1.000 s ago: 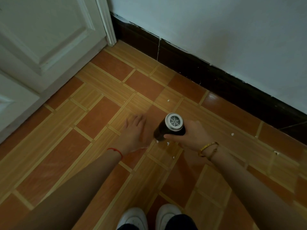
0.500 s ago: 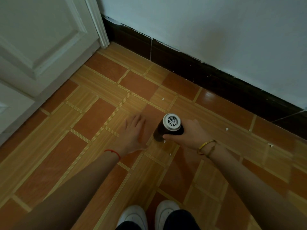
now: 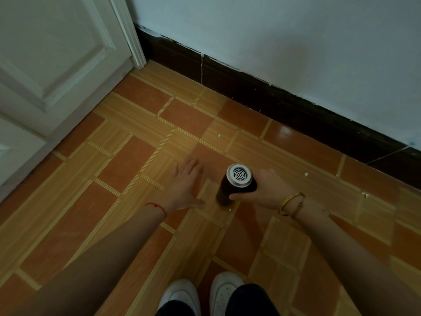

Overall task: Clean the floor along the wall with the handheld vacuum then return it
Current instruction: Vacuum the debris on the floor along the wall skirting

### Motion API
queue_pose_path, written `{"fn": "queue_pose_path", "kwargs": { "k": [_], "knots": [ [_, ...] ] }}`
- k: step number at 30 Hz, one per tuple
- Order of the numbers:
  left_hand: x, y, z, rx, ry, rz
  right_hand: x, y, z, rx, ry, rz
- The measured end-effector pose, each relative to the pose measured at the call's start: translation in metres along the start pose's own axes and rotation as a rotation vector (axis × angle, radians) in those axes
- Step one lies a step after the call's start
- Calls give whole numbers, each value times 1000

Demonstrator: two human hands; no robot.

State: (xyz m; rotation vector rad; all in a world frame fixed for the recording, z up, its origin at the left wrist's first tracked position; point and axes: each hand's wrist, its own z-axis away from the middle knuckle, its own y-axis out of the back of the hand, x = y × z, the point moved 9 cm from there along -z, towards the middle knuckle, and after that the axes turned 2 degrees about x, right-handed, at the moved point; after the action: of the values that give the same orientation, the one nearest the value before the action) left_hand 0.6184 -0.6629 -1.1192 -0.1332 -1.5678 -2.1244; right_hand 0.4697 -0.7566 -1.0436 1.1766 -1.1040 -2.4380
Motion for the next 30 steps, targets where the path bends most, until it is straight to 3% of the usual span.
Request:
{"fn": "queue_pose_path", "kwargs": {
  "k": [9,14,30],
  "knots": [
    [9,-3,-5,-3,-32,-5,7,9,16,13,-3,-12],
    [9,-6,-6,-4,-38,-15,16,-5,18,-64,-32,43],
    [-3,6,-14,50,28,42,21,39,-42,254,-108,-81]
  ]
}}
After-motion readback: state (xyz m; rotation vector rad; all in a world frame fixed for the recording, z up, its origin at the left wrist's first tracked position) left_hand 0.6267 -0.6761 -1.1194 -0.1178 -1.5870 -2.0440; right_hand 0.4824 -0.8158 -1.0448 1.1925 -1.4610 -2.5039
